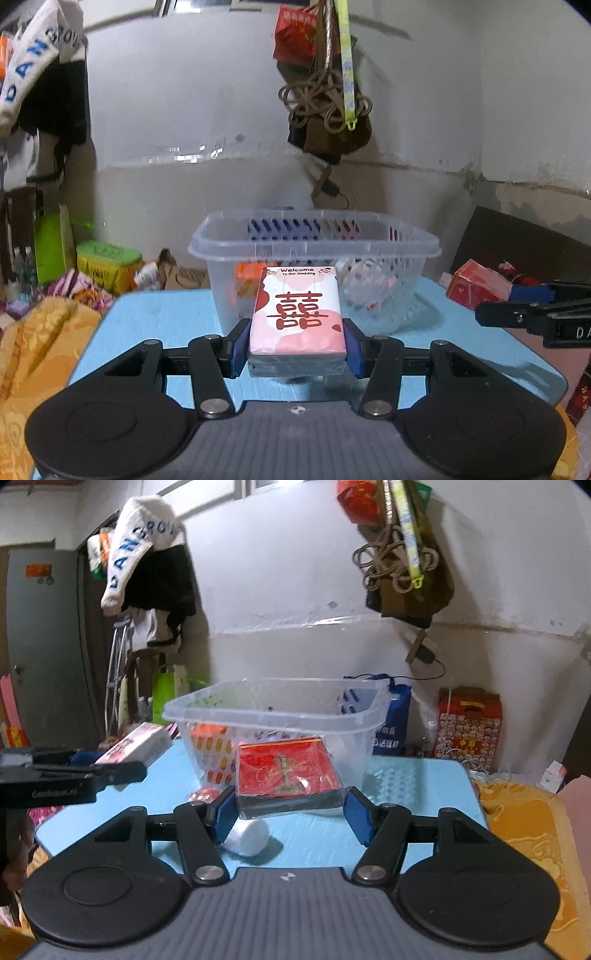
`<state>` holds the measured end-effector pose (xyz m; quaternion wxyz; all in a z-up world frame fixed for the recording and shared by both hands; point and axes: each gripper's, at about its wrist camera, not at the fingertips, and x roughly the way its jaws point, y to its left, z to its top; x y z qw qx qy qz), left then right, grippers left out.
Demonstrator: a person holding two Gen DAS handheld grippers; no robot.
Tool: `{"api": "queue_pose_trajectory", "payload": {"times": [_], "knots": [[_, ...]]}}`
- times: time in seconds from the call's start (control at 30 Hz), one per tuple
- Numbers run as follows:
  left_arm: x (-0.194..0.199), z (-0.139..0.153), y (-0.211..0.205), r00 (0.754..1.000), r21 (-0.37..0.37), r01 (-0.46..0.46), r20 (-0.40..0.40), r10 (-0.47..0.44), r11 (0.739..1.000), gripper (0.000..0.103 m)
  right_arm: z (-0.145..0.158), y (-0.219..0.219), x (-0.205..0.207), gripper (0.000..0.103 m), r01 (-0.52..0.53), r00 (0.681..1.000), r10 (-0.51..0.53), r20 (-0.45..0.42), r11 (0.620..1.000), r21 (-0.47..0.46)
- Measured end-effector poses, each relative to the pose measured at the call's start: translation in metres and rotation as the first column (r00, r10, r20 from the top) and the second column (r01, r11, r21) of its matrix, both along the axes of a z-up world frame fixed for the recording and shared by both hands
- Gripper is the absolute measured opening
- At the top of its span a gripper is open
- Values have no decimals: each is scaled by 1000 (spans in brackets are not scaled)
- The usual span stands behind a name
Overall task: Organize objects
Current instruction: 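Lift both items over the basket and open both grippers to drop them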
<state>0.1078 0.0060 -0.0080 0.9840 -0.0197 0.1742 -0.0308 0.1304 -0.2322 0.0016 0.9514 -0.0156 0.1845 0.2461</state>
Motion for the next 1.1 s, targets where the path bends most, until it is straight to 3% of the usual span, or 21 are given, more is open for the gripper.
{"api": "queue_pose_trajectory", "payload": {"times": [0.23, 0.33, 0.47, 0.6, 0.67, 0.7, 0.73, 0.77, 0.8, 0.93, 1.0, 1.1], "knots": [[14, 29, 19, 1000, -92, -25, 1, 26, 995, 54, 35, -4, 2, 65, 30, 995, -32, 90, 999, 32], [36, 54, 22, 1000, -153, -2, 3, 3, 988, 54, 54, 16, 28, 65, 33, 993, -32, 111, 999, -5], [86, 75, 13, 999, -156, -33, 1, 33, 987, 54, 58, 39, 89, 65, 84, 995, -80, 62, 994, -63], [127, 74, 7, 995, -136, -91, -48, 86, 986, 54, 53, 43, 124, 65, 92, 996, -91, 22, 994, -55], [141, 70, 11, 994, -160, -97, -57, 89, 982, 54, 47, 51, 139, 70, 56, 998, -57, -7, 995, -81], [148, 68, 12, 996, -167, -79, -63, 70, 983, 58, 44, 55, 143, 75, 49, 999, -50, -12, 995, -86], [156, 66, 13, 996, -161, -64, -72, 53, 985, 65, 42, 57, 144, 90, 73, 997, -73, 2, 994, -83], [162, 63, 14, 995, -150, -71, -83, 59, 986, 86, 42, 58, 139, 102, 104, 994, -102, 26, 992, -72], [165, 61, 15, 992, -136, -99, -88, 87, 986, 97, 43, 55, 131, 103, 115, 992, -113, 48, 992, -48], [132, 58, 24, 995, -92, -103, -9, 102, 991, 101, 43, 38, 88, 103, 125, 988, -126, 88, 992, 19], [109, 54, 27, 995, -83, -99, 15, 100, 992, 103, 30, 35, 70, 103, 130, 991, -132, 37, 991, 43], [85, 29, 34, 996, -129, -72, -55, 65, 989, 103, -10, 45, 53, 103, 93, 992, -91, -90, 996, 18]]}}
